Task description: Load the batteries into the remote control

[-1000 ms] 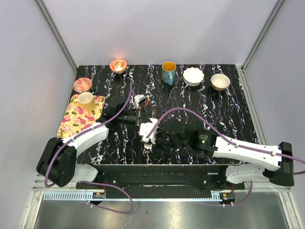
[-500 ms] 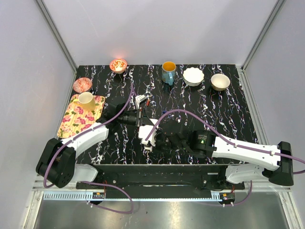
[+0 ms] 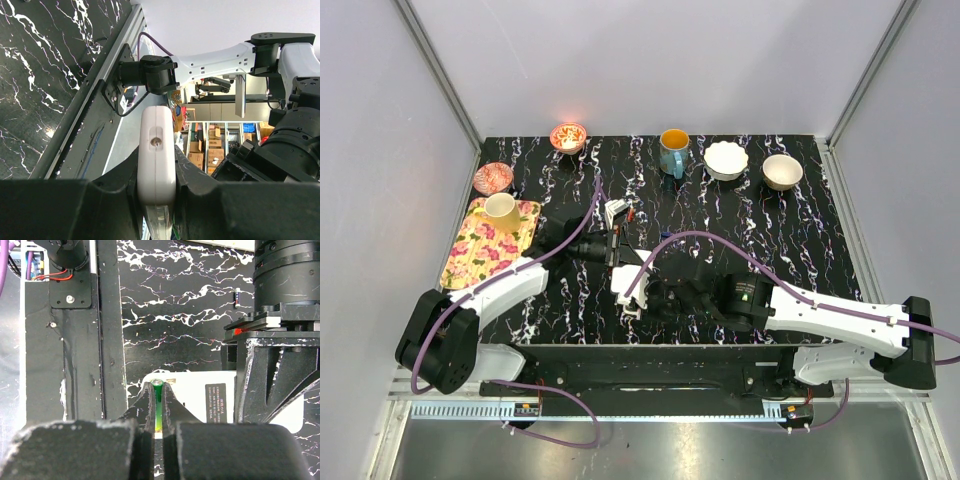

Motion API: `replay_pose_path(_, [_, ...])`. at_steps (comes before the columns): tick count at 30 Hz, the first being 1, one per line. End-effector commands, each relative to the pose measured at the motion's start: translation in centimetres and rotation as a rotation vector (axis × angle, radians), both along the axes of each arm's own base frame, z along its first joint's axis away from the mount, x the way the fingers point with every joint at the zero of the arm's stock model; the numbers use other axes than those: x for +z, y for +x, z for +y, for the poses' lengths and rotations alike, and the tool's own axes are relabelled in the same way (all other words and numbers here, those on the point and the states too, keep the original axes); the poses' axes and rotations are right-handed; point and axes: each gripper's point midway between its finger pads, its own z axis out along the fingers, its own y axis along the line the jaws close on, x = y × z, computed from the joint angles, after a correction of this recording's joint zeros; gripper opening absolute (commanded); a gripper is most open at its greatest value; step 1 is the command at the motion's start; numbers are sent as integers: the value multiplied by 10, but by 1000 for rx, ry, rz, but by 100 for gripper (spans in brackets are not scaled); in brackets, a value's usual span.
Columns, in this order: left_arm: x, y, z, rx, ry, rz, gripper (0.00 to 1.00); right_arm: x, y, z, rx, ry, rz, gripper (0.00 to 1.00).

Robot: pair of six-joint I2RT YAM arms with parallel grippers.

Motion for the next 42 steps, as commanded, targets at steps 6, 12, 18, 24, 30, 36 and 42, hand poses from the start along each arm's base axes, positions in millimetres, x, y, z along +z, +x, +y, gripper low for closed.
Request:
replay_pose_path(6, [35,0,-1,-21,-69,-112,0,6,-10,3,32,-15,31,0])
replay_pose_path(12, [39,0,-1,-16,-79,-119,0,-5,-8,3,16,-53,47,0])
replay_pose_path(18, [44,-1,0,-15,-88,-128,0,-14,-7,-1,-3,-78,53,0])
replay_pose_path(24, [47,-2,0,-13,-93,-134,0,-20,-8,-7,-11,-101,64,1])
replay_pose_path(30, [48,-4,0,-13,-93,-134,0,-22,-6,-8,-32,-112,67,9])
replay_pose_path(36, [40,-3,1,-6,-79,-120,0,-17,1,-6,-58,-107,51,13])
replay_pose_path(42, [36,-3,1,-5,-71,-115,0,-11,5,-4,-84,-93,38,23])
